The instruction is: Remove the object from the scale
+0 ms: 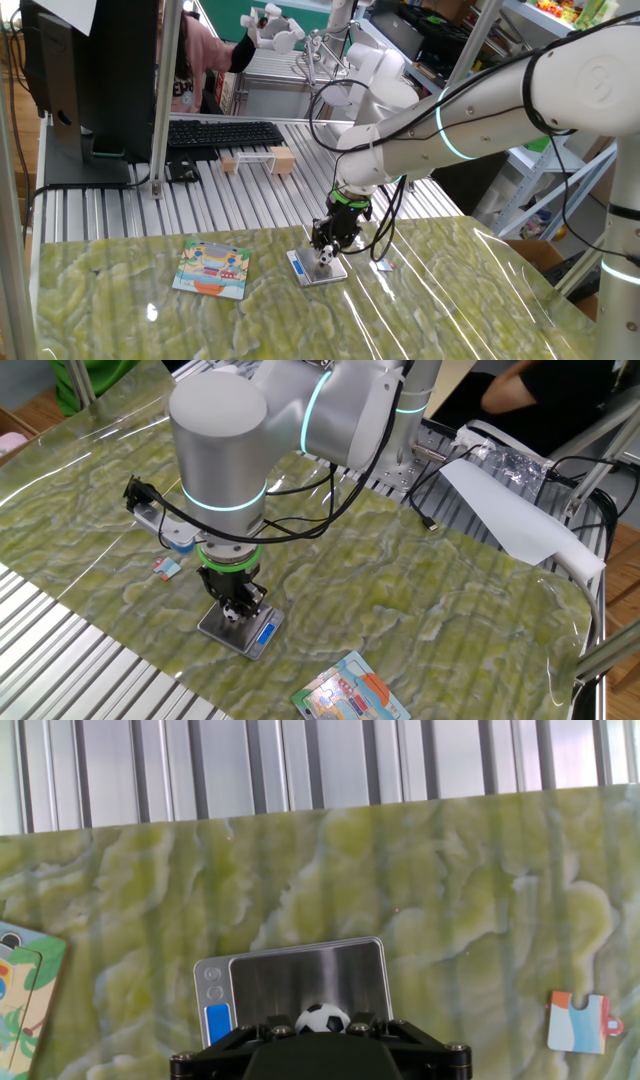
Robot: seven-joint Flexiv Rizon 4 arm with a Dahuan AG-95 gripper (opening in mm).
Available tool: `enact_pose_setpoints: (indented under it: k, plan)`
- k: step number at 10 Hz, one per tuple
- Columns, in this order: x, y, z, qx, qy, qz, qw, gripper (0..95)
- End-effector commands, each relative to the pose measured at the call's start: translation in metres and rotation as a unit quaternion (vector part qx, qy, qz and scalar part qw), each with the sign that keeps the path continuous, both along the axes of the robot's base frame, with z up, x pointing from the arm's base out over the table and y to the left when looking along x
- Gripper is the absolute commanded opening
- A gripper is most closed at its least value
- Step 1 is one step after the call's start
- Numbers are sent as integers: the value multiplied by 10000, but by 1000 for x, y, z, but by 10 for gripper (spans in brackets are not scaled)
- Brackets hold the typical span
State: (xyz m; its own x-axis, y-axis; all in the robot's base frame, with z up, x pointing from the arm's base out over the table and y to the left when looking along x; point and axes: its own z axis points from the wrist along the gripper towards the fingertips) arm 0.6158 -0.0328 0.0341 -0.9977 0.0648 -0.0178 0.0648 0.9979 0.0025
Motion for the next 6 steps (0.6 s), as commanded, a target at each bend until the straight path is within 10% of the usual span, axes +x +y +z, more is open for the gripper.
enact_pose_setpoints:
  k: [1,4,6]
  plan:
    - [0,0,-1,6,-9,8,10000,380]
    - [0,0,-1,12,-12,25,10000,380]
    - [0,0,-1,26,-7,39,10000,0]
